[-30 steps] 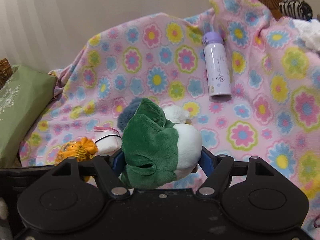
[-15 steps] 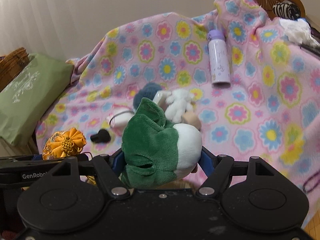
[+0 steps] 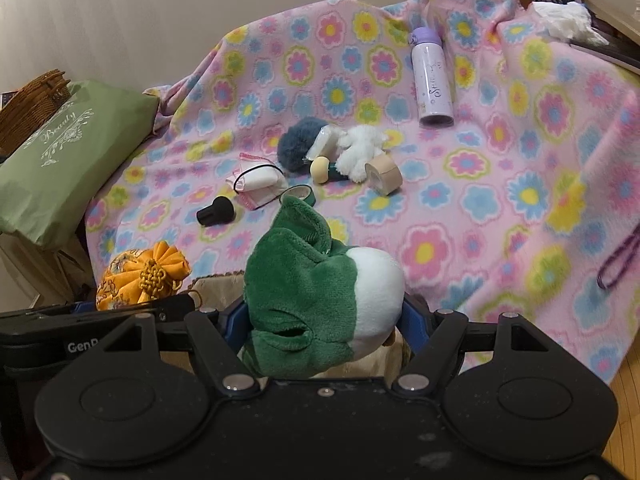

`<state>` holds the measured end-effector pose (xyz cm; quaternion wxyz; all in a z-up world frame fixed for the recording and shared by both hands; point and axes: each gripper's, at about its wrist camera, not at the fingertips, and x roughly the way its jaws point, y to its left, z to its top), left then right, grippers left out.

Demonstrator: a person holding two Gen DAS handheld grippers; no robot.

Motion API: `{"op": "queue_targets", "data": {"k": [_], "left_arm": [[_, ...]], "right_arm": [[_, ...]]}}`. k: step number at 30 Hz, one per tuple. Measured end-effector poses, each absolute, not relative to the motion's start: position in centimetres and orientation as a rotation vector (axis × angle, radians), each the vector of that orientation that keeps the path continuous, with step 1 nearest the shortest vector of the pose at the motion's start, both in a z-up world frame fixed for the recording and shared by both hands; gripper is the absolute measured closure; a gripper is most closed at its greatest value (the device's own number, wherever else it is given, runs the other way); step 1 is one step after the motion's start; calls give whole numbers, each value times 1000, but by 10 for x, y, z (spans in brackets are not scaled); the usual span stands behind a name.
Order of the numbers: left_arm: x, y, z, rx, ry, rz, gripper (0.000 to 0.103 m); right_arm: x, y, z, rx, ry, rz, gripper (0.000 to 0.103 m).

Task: Organize soft objects
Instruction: 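Carry the orange pouch and green plush with both tools over the basket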

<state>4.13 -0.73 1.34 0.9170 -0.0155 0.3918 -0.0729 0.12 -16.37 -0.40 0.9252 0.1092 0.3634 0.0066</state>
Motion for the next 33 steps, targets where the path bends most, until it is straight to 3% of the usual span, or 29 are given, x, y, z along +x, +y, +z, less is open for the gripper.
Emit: {"op": "queue_targets", "data": {"k": [10, 33], "left_arm": [[18, -7, 9, -28, 798, -138, 34], [18, 2, -15, -60, 894, -96, 34]], "right_arm": [[-25, -166, 1, 250, 725, -1, 30], [-18, -162, -18, 240, 871, -17, 30]]}}
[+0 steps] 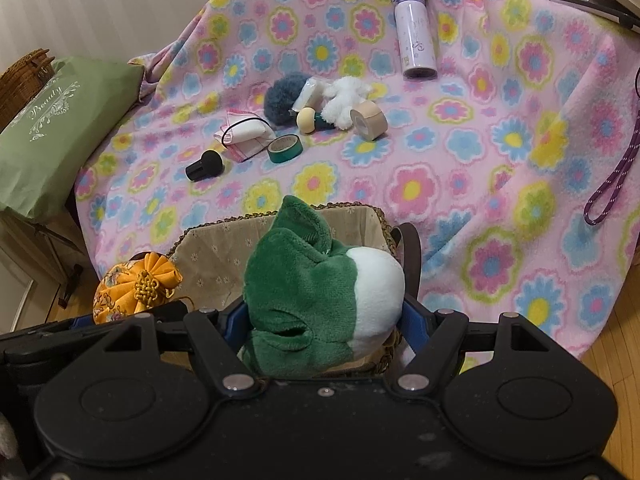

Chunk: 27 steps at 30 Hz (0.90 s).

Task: Organize soft objects
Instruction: 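Carry the orange pouch and green plush with both tools over the basket, then open both tools to drop the pouch and plush into the basket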

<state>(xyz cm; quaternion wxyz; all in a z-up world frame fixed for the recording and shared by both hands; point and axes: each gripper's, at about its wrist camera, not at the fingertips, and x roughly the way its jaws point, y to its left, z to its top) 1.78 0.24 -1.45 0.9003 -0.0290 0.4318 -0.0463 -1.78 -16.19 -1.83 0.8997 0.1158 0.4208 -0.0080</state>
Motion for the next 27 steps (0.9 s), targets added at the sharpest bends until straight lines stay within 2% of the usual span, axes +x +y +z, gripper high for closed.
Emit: {"op": "queue_targets", "data": {"k": [27], "left_arm": [[19, 0, -16, -50, 907, -97, 33]], "right_arm": [[-18, -160, -22, 237, 887, -14, 29]]}}
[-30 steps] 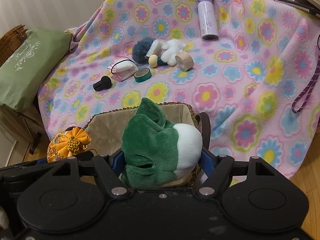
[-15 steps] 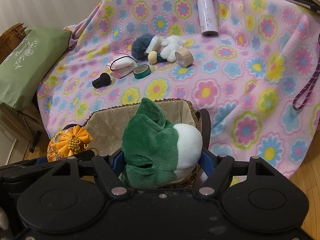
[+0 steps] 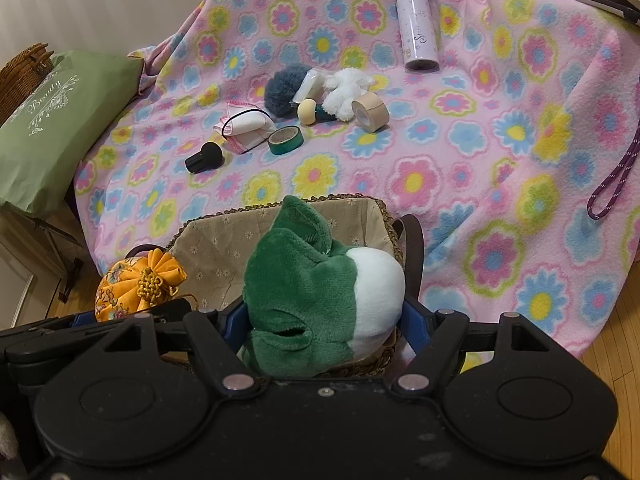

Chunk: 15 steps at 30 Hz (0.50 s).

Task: Organize soft objects
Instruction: 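Open both tools to drop the pouch and plush into the basket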

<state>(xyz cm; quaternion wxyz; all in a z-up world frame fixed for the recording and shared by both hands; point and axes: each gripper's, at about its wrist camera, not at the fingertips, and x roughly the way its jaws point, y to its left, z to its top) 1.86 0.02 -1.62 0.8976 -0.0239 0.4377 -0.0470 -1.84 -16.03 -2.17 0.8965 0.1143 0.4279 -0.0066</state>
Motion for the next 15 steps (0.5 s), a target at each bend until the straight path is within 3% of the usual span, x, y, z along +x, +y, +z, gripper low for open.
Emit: {"op": "queue_targets", "data": {"k": [15], "left_arm": [[15, 2, -17, -39, 903, -92, 27]], "right_arm": [[-20, -159, -24, 232, 884, -11, 24]]}}
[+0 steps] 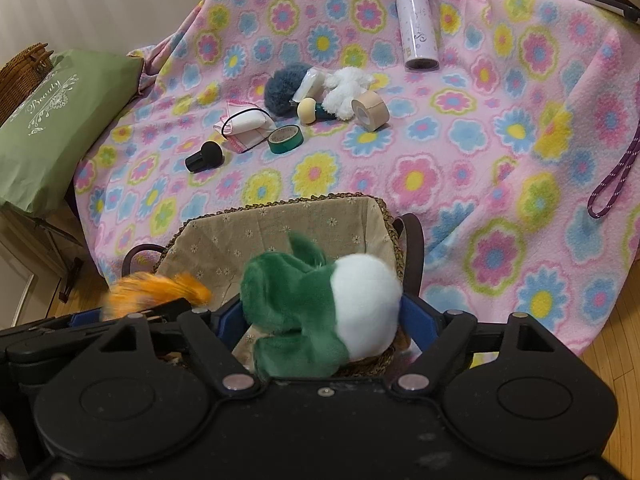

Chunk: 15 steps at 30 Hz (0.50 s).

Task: Organize soft objects
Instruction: 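Open both tools to drop the pouch and plush into the basket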

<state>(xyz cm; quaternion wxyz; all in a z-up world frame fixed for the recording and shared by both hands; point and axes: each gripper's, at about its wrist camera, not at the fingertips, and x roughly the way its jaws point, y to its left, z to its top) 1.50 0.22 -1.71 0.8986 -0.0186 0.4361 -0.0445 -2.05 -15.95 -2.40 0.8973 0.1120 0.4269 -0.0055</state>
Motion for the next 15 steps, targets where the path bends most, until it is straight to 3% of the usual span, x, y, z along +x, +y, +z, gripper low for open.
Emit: {"op": "queue_targets", "data": {"k": [15], "left_arm": [[17, 0, -15, -35, 907, -84, 27]], "right_arm": [[-20, -160, -23, 229, 885, -9, 24]]}}
